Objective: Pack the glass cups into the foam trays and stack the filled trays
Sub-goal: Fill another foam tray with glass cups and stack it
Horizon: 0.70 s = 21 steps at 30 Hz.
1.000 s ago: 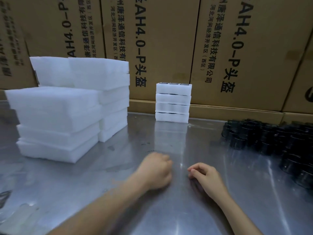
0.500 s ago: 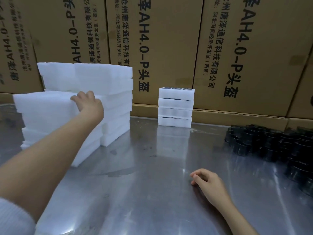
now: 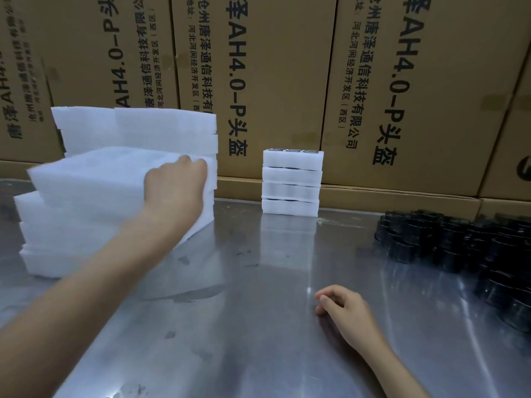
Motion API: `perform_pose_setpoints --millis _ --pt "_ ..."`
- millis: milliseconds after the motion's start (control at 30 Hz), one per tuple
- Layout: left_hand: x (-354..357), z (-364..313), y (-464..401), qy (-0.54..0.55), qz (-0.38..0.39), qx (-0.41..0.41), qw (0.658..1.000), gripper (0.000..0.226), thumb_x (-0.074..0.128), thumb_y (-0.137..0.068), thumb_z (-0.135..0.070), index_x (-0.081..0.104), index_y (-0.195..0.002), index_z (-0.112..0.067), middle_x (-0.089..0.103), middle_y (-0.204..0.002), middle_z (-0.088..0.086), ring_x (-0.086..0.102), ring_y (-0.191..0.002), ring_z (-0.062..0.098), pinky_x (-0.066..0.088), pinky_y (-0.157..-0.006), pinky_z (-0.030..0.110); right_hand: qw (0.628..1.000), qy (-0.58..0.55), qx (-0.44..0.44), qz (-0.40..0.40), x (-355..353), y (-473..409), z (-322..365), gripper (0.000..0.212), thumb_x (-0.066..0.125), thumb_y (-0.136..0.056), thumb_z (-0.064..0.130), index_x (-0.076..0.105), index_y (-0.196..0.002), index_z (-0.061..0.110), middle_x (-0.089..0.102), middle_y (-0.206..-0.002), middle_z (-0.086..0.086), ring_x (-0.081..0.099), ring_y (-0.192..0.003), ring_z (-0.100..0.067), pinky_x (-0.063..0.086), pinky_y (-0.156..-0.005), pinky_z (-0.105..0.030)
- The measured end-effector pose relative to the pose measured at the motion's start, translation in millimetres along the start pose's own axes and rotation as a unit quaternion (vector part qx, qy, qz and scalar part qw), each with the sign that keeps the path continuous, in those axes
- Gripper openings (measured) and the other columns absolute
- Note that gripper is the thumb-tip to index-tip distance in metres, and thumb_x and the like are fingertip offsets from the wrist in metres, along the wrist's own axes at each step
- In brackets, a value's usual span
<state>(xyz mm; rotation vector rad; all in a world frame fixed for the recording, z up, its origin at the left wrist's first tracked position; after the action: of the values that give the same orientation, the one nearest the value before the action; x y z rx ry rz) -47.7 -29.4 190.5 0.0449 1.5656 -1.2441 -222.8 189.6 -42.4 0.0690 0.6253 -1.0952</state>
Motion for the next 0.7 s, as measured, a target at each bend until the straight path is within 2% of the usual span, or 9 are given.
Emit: perform_pose_setpoints --millis 100,167,300,333,400,467,533,633,700 --pt "-12 -68 50 0.03 0.009 0.082 0.996 0.016 0.053 -0.091 -0.013 0.044 -0.1 -0.023 0.042 -0.09 0.001 0.059 -0.089 0.028 0.011 -0.046 0.029 0.994 -0.111 0.004 -0.022 -4 -1 2 0.021 0.057 -0.091 0.007 0.067 -0.075 0.016 0.067 -0.063 -0.001 0.062 -0.065 -0.017 0.048 -0.065 -0.027" --pt "5 -120 87 0.069 0.058 0.143 0.986 0.029 0.057 -0.085 -0.01 0.044 -0.109 -0.023 0.041 -0.091 -0.001 0.06 -0.089 0.025 0.009 -0.045 0.03 0.978 -0.205 0.022 -0.025 -7 0 0 0.019 0.056 -0.093 0.015 0.067 -0.079 0.011 0.065 -0.062 -0.006 0.059 -0.062 -0.02 0.048 -0.054 -0.023" --pt "28 -193 142 0.08 0.132 0.233 0.96 0.049 0.083 -0.047 -0.034 0.069 -0.094 -0.026 0.061 -0.076 -0.005 0.062 -0.052 0.008 0.004 -0.041 0.026 0.954 -0.289 0.06 0.048 -2 4 -7 0.034 0.046 -0.09 0.048 0.055 -0.081 0.017 0.06 -0.054 0.008 0.052 -0.048 -0.005 0.04 -0.045 -0.016" --pt "36 -209 152 0.099 0.145 0.258 0.95 0.058 0.084 -0.05 -0.035 0.068 -0.105 -0.025 0.062 -0.081 -0.006 0.062 -0.053 0.008 0.008 -0.039 0.025 0.946 -0.312 0.068 0.056 -4 5 -10 0.034 0.047 -0.088 0.051 0.05 -0.077 0.019 0.055 -0.05 0.011 0.05 -0.044 -0.002 0.038 -0.042 -0.015" --pt "49 -232 159 0.166 0.135 0.265 0.94 0.069 0.072 -0.075 -0.024 0.042 -0.138 -0.017 0.055 -0.112 -0.001 0.065 -0.078 0.02 0.023 -0.044 0.028 0.924 -0.367 0.105 0.032 -14 4 -23 0.034 0.052 -0.086 0.05 0.05 -0.083 0.016 0.057 -0.053 0.009 0.055 -0.046 -0.007 0.042 -0.044 -0.02" --pt "50 -247 162 0.268 0.13 0.287 0.91 0.063 0.053 -0.092 -0.021 0.021 -0.146 -0.017 0.039 -0.137 0.003 0.059 -0.1 0.03 0.039 -0.06 0.037 0.901 -0.403 0.161 0.013 -22 3 -41 0.047 0.058 -0.085 0.05 0.054 -0.11 0.01 0.066 -0.075 -0.009 0.063 -0.067 -0.022 0.048 -0.058 -0.03" --pt "30 -243 161 0.359 0.054 0.325 0.874 0.053 0.048 -0.093 -0.037 0.036 -0.142 -0.018 0.043 -0.142 0.001 0.059 -0.106 0.028 0.047 -0.076 0.038 0.893 -0.405 0.194 -0.006 -33 1 -54 0.058 0.055 -0.088 0.05 0.052 -0.124 0.006 0.065 -0.093 -0.023 0.063 -0.076 -0.03 0.048 -0.06 -0.032" --pt "13 -194 138 0.483 -0.082 0.256 0.833 0.051 0.047 -0.09 -0.045 0.051 -0.134 -0.019 0.052 -0.136 -0.007 0.053 -0.118 0.013 0.038 -0.099 0.029 0.886 -0.419 0.183 -0.076 -64 -5 -65 0.046 0.049 -0.094 0.043 0.057 -0.122 0.009 0.066 -0.096 -0.017 0.063 -0.076 -0.031 0.049 -0.064 -0.036" --pt "46 -152 105 0.57 -0.042 0.098 0.815 0.051 0.047 -0.093 -0.043 0.043 -0.14 -0.023 0.04 -0.139 -0.017 0.038 -0.13 0.004 0.026 -0.108 0.024 0.884 -0.433 0.158 -0.072 -80 -8 -65 0.036 0.048 -0.095 0.04 0.063 -0.112 0.013 0.069 -0.1 -0.014 0.065 -0.086 -0.031 0.051 -0.071 -0.04"
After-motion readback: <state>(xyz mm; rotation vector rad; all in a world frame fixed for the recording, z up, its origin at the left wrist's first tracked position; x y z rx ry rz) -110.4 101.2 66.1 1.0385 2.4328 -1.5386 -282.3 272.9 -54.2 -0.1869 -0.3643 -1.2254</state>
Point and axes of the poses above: each hand's wrist, its own y-axis away from the middle knuckle, its own x-axis out of the palm, z = x × y, the point moved 10 cm from there along -y, towards the middle knuckle
